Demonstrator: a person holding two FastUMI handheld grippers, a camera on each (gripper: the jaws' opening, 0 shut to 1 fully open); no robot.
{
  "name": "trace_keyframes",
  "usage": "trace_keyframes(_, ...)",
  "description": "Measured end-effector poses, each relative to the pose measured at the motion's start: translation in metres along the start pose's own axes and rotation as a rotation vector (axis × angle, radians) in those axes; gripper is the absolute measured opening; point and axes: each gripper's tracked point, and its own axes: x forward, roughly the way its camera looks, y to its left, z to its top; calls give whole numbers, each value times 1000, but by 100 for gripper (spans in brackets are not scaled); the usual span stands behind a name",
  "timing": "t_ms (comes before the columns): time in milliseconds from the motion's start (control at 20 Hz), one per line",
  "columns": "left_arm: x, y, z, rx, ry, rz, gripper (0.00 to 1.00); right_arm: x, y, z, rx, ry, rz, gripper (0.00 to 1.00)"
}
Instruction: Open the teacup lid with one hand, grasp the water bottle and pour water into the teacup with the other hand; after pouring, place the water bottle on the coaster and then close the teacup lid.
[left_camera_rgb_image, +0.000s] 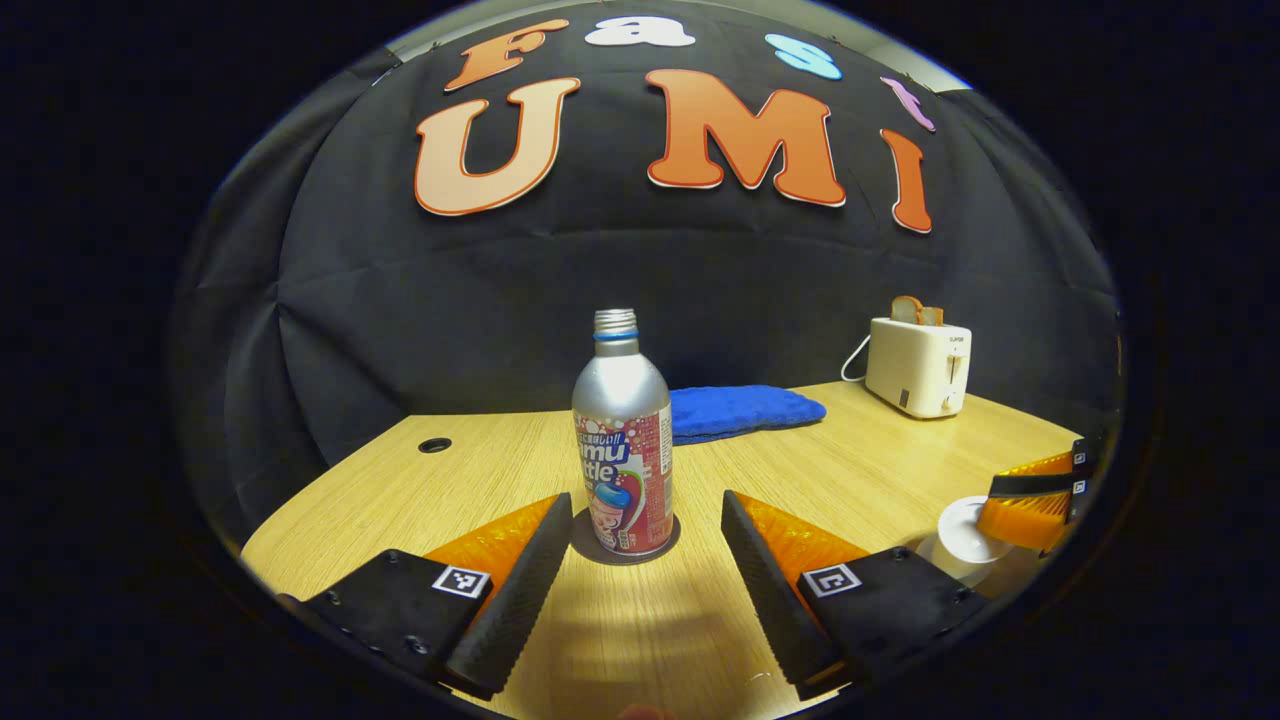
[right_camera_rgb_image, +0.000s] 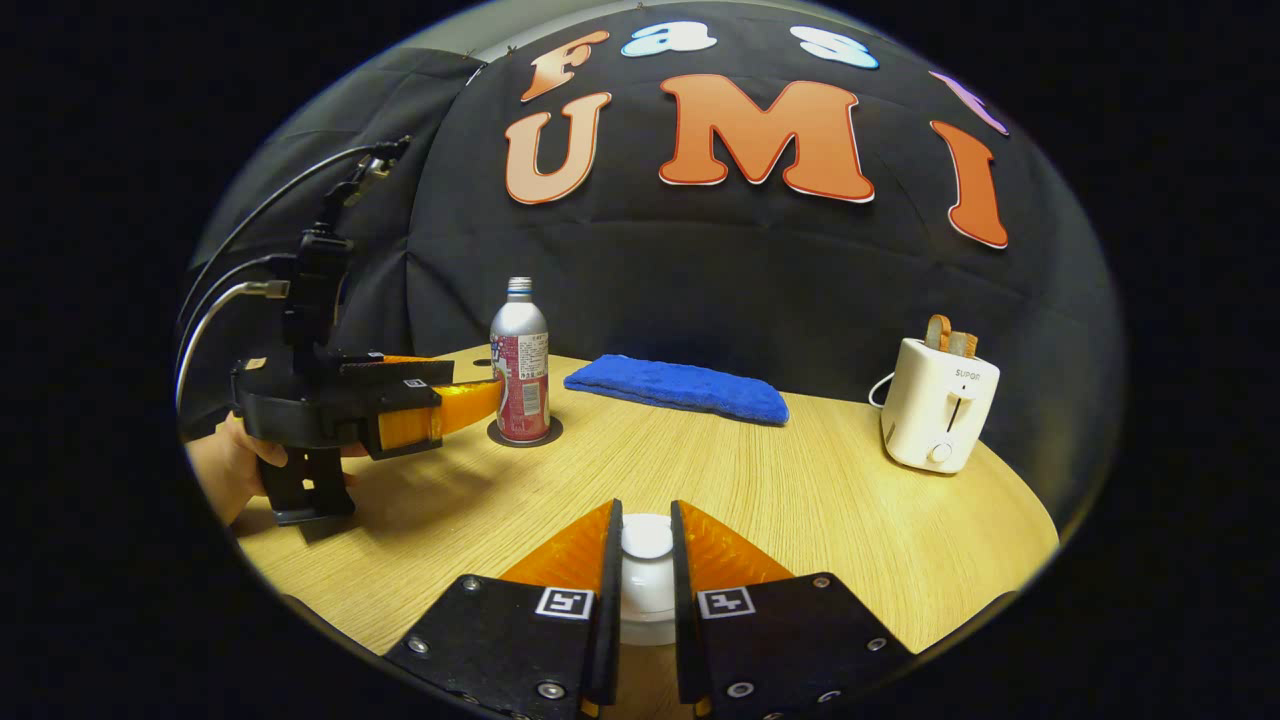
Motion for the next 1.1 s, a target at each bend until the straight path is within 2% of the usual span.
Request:
trace_keyframes(150,-13,-4,8,-7,-31,5,98,0,1,0,-13,-13,0,24)
trace_keyframes(300,-24,-6,16,6,-64,11,98,-1,-2,2,-30,-20,-21,30)
trace_keyframes(600,-48,-3,39,-35,-131,44,98,-15,-4,27,-59,-98,-52,56)
trace_keyframes(650,-54,0,44,-31,-142,59,94,-19,-6,32,-63,-117,-60,60)
trace_keyframes(750,-63,6,52,-24,-161,85,97,-27,-13,47,-62,-162,-84,68)
trace_keyframes(950,-83,10,67,-20,-204,125,98,-46,-28,78,-27,-245,-133,77)
trace_keyframes(1100,-101,7,74,-40,-234,130,98,-62,-35,97,-45,-296,-171,80)
